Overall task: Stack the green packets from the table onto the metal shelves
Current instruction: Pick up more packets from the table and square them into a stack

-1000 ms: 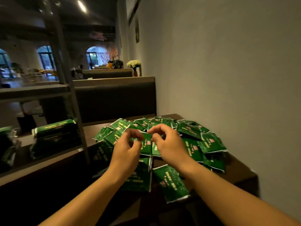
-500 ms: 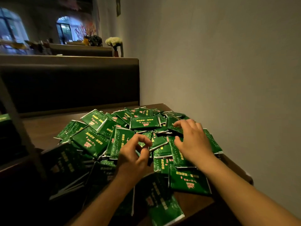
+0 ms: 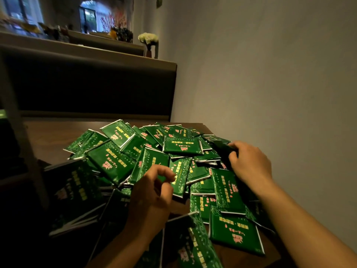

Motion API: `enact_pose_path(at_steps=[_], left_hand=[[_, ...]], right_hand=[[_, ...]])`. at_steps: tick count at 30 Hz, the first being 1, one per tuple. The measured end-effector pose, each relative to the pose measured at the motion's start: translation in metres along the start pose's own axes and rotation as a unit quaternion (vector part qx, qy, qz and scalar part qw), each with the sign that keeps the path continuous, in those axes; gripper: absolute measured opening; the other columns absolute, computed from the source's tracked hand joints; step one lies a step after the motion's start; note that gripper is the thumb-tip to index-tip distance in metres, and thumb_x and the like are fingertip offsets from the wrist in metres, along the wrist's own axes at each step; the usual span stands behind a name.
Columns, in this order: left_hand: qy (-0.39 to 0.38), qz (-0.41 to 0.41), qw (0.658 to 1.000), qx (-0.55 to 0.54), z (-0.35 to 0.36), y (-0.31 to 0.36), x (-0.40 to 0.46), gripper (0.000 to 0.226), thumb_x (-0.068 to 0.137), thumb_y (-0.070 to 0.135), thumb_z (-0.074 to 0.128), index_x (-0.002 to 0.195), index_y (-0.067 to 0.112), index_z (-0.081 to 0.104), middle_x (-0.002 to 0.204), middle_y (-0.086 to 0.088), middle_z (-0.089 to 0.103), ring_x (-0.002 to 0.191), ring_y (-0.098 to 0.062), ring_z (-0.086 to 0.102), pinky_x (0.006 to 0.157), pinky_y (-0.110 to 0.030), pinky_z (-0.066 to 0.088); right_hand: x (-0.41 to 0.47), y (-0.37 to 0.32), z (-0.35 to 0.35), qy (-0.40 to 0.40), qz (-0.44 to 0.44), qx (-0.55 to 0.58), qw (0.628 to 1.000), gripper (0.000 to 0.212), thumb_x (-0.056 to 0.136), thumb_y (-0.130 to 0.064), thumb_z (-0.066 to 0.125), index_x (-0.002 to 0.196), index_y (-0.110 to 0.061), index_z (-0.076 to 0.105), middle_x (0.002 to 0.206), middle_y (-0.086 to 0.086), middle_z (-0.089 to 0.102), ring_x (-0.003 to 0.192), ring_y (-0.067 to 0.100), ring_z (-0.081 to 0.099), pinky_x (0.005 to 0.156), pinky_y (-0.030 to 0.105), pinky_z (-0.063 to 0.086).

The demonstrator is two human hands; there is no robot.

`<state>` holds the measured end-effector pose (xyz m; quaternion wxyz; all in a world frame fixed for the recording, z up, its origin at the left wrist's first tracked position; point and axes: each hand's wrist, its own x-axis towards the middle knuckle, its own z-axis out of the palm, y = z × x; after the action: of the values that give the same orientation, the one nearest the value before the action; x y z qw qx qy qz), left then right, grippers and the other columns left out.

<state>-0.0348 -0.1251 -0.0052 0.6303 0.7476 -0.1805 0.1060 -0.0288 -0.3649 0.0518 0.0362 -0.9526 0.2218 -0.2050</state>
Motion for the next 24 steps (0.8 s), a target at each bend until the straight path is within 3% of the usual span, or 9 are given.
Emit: enact_pose_path(at_steps=[3, 5, 7, 10, 13, 16, 19, 21, 24], left_hand=[[0.015, 0.0, 1.0, -0.011, -0.001, 0.003, 0.0, 0.036, 0.081, -0.01, 0.053, 0.08, 0.026, 0.056, 0.055, 0.003, 0.057, 0.04, -0.003, 0.045, 0.035, -0.012, 0.027], [0.03, 0.035, 0.999, -0.011, 0.0, 0.001, 0.001, 0.034, 0.081, -0.006, 0.056, 0.09, 0.027, 0.055, 0.075, 0.004, 0.062, 0.056, -0.003, 0.056, 0.042, -0.012, 0.037], [0.041, 0.104, 0.994, 0.003, 0.001, -0.002, 0.002, 0.035, 0.08, 0.009, 0.058, 0.108, 0.028, 0.049, 0.109, 0.009, 0.06, 0.088, -0.003, 0.062, 0.067, -0.014, 0.048], [0.029, 0.152, 0.988, 0.026, 0.003, -0.009, 0.002, 0.06, 0.077, 0.027, 0.059, 0.132, 0.022, 0.036, 0.143, 0.005, 0.04, 0.131, -0.012, 0.043, 0.107, -0.023, 0.037], [0.028, 0.126, 0.99, 0.05, 0.003, -0.008, 0.002, 0.077, 0.074, 0.041, 0.064, 0.14, 0.034, 0.024, 0.153, 0.005, 0.026, 0.142, -0.011, 0.026, 0.113, -0.027, 0.025], [-0.008, 0.005, 1.0, -0.024, 0.001, -0.002, 0.002, 0.074, 0.076, 0.032, 0.075, 0.137, 0.033, 0.033, 0.135, 0.016, 0.046, 0.119, 0.009, 0.048, 0.097, -0.013, 0.04], [-0.018, -0.117, 0.987, -0.107, 0.001, -0.002, 0.007, 0.037, 0.079, 0.016, 0.075, 0.109, 0.017, 0.053, 0.097, 0.005, 0.063, 0.066, -0.005, 0.069, 0.058, -0.017, 0.054], [-0.02, -0.188, 0.962, -0.195, 0.0, 0.0, 0.008, 0.019, 0.082, 0.012, 0.072, 0.095, 0.009, 0.058, 0.088, -0.004, 0.063, 0.059, -0.01, 0.067, 0.054, -0.022, 0.054], [-0.08, -0.237, 0.929, -0.275, 0.0, 0.0, 0.003, 0.014, 0.089, 0.012, 0.061, 0.096, 0.0, 0.062, 0.076, -0.006, 0.069, 0.065, -0.006, 0.069, 0.068, -0.026, 0.056]], right_hand=[[-0.005, -0.004, -0.029, 0.082, -0.042, 0.047, 0.995, 0.026, 0.096, -0.021, 0.05, 0.119, -0.022, 0.062, 0.084, -0.005, 0.054, 0.07, 0.016, 0.048, 0.055, 0.024, 0.031], [-0.01, -0.011, -0.05, 0.102, -0.073, 0.091, 0.988, 0.027, 0.095, -0.019, 0.054, 0.121, -0.02, 0.062, 0.089, -0.001, 0.061, 0.074, 0.016, 0.052, 0.057, 0.023, 0.036], [-0.02, -0.019, -0.067, 0.098, -0.101, 0.131, 0.981, 0.028, 0.094, -0.018, 0.058, 0.121, -0.023, 0.062, 0.09, -0.005, 0.06, 0.077, 0.014, 0.055, 0.056, 0.015, 0.037], [-0.035, -0.03, -0.083, 0.059, -0.132, 0.211, 0.967, 0.028, 0.092, -0.019, 0.062, 0.115, -0.034, 0.058, 0.085, -0.014, 0.058, 0.075, 0.006, 0.057, 0.052, 0.004, 0.039], [-0.044, -0.038, -0.088, 0.005, -0.132, 0.305, 0.943, 0.027, 0.091, -0.018, 0.063, 0.107, -0.038, 0.054, 0.086, -0.019, 0.057, 0.076, -0.004, 0.055, 0.049, 0.002, 0.043], [-0.049, -0.045, -0.086, -0.007, -0.129, 0.357, 0.925, 0.024, 0.09, -0.017, 0.065, 0.098, -0.038, 0.056, 0.088, -0.016, 0.062, 0.08, -0.003, 0.059, 0.054, 0.003, 0.045], [-0.053, -0.052, -0.078, 0.012, -0.097, 0.416, 0.904, 0.021, 0.09, -0.017, 0.065, 0.091, -0.037, 0.057, 0.093, -0.011, 0.063, 0.084, 0.004, 0.064, 0.057, 0.01, 0.051], [-0.059, -0.057, -0.07, 0.029, -0.081, 0.423, 0.902, 0.018, 0.089, -0.017, 0.065, 0.091, -0.033, 0.057, 0.095, -0.006, 0.064, 0.082, 0.009, 0.066, 0.056, 0.018, 0.056], [-0.077, -0.071, -0.052, 0.038, -0.104, 0.388, 0.915, 0.019, 0.087, -0.013, 0.065, 0.088, -0.029, 0.056, 0.098, -0.013, 0.056, 0.086, -0.001, 0.06, 0.06, 0.011, 0.053]])
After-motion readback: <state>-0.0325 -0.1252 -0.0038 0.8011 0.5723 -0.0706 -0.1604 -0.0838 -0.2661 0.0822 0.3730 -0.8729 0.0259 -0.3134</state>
